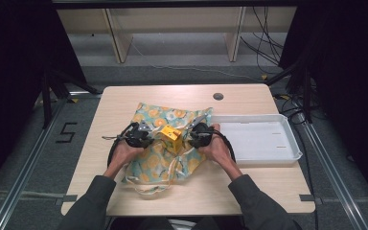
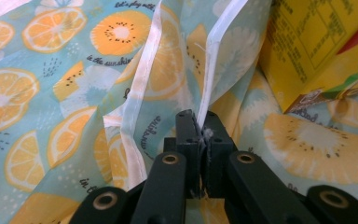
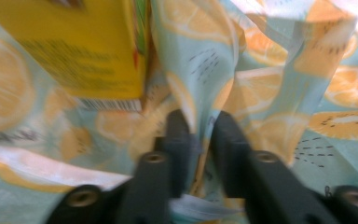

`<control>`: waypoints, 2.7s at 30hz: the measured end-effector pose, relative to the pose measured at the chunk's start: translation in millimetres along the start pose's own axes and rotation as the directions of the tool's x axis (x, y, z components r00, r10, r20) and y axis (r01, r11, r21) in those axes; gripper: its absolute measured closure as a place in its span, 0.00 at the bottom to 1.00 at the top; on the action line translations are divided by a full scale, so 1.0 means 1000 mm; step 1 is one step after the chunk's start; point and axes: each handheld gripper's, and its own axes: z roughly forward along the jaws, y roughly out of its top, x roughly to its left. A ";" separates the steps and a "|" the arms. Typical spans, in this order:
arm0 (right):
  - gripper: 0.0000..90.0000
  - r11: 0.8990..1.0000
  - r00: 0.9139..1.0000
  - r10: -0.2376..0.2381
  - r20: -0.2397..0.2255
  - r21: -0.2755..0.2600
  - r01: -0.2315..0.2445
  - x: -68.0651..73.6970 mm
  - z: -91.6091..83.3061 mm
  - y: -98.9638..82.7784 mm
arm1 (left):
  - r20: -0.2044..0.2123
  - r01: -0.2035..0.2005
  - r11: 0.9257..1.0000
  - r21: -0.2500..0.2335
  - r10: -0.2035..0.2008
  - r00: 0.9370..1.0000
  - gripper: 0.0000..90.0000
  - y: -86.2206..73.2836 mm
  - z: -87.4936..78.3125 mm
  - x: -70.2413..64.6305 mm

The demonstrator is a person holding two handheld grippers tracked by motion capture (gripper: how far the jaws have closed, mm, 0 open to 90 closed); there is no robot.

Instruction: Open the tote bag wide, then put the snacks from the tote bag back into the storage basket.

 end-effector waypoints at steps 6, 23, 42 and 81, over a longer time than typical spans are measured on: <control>0.67 0.997 0.999 0.003 0.032 -0.073 -0.001 0.004 -0.034 0.004 | -0.007 0.018 1.000 -0.018 -0.018 1.000 0.89 0.001 -0.012 0.001; 0.97 0.990 0.992 -0.114 -0.058 0.075 0.118 0.025 -0.016 -0.028 | 0.023 0.005 0.999 -0.037 -0.004 1.000 0.93 -0.010 -0.049 -0.008; 0.55 0.984 0.997 -0.070 -0.029 -0.163 0.064 0.024 -0.062 -0.005 | 0.060 0.079 0.991 -0.110 -0.073 0.996 0.56 -0.038 -0.106 -0.032; 0.45 0.973 0.996 -0.079 -0.047 -0.221 0.067 0.020 -0.058 0.010 | -0.039 0.214 0.964 -0.156 -0.223 0.974 0.22 -0.119 -0.151 -0.086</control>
